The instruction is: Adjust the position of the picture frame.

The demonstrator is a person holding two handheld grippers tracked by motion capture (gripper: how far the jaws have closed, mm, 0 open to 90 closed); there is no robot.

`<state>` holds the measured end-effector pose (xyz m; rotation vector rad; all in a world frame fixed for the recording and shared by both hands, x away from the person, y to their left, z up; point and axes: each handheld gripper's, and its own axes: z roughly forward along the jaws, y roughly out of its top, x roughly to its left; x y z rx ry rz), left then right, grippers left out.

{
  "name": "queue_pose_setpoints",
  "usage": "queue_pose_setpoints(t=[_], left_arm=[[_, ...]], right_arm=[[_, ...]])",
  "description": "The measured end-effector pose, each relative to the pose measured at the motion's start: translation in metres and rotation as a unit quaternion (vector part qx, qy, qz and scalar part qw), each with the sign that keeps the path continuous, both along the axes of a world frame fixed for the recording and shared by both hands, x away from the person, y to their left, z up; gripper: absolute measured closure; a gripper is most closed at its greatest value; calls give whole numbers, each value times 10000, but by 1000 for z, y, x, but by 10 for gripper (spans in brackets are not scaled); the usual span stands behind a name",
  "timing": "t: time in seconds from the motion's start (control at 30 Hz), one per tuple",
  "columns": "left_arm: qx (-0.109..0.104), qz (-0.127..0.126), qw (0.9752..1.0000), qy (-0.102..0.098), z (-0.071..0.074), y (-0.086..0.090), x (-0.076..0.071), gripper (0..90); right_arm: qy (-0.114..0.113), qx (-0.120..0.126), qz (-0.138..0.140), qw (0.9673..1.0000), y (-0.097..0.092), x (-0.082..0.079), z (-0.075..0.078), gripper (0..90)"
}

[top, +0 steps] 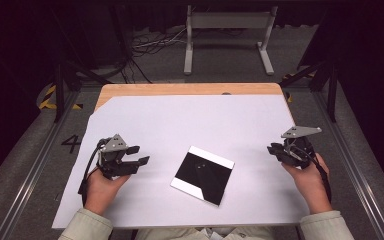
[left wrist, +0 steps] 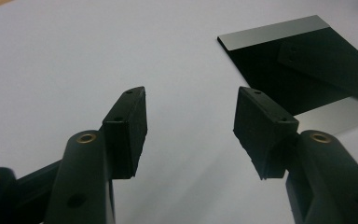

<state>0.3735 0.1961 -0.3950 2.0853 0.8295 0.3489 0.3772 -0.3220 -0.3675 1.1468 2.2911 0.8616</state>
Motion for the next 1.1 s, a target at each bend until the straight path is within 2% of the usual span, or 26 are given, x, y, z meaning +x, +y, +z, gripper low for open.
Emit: queue_pose_setpoints(t=[0.1,0.2,0.23,0.47,0.63,0.8,1.1], left_arm=[[52,28,10000,-34,1,-1,-1,430],[155,42,9998,-80,1,-4,-2,429],[163,28,9998,-69,1,-5,-2,426],[237,-87,9996,-93,1,-9,-4,426],[219,-96,9997,-66,2,-10,-5,410],[238,-128,9996,-80,1,-9,-4,410],[254,-182,9995,-86,0,-11,-5,409]], right_arm=[[6,163,122,9998,3,-4,4,786],[7,139,255,9996,8,-7,7,803],[-1,132,396,9991,14,-9,9,804],[51,188,728,9972,30,-16,15,806],[32,296,1059,9939,44,-24,23,808],[108,443,1297,9905,53,-29,26,810],[188,557,1703,9836,70,-38,31,812]])
